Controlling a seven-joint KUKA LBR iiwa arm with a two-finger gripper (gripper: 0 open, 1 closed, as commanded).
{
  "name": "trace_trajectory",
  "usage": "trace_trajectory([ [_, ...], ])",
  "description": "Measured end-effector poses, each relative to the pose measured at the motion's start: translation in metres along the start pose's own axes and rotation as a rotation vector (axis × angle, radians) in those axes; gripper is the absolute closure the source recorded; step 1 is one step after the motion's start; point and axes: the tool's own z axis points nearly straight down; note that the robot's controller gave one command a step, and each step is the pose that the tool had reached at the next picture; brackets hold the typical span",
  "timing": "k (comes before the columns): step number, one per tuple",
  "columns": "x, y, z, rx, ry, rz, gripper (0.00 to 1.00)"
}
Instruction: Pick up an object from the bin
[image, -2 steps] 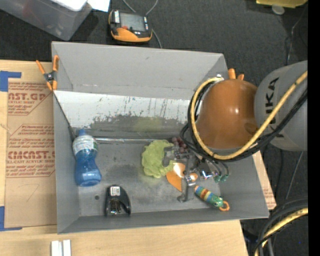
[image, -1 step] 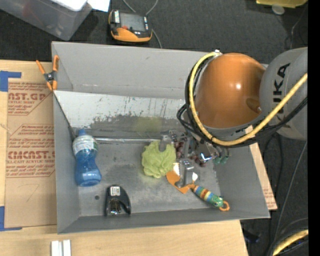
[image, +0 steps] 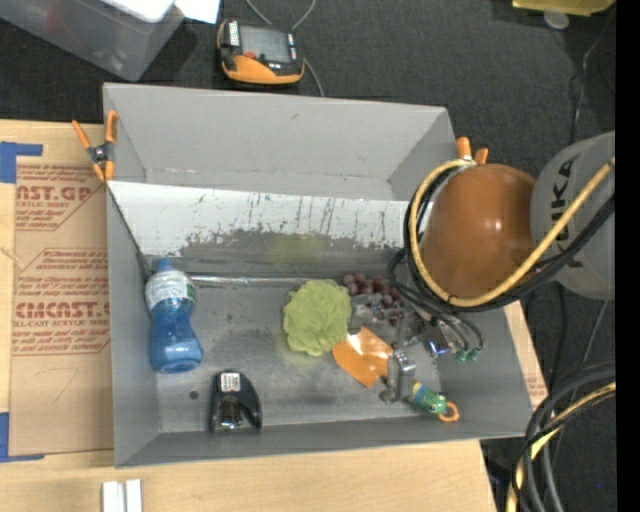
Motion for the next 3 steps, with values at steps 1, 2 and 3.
trace_trajectory([
  [1,-0.021,0.031,-0.021,-0.001,-0.022,-0.262,0.0],
  [2,-0.004,0.012,-0.003,-0.002,-0.01,0.06,0.0],
  [3,-0.006,0.007,0.014,0.001,-0.019,-0.294,0.0],
])
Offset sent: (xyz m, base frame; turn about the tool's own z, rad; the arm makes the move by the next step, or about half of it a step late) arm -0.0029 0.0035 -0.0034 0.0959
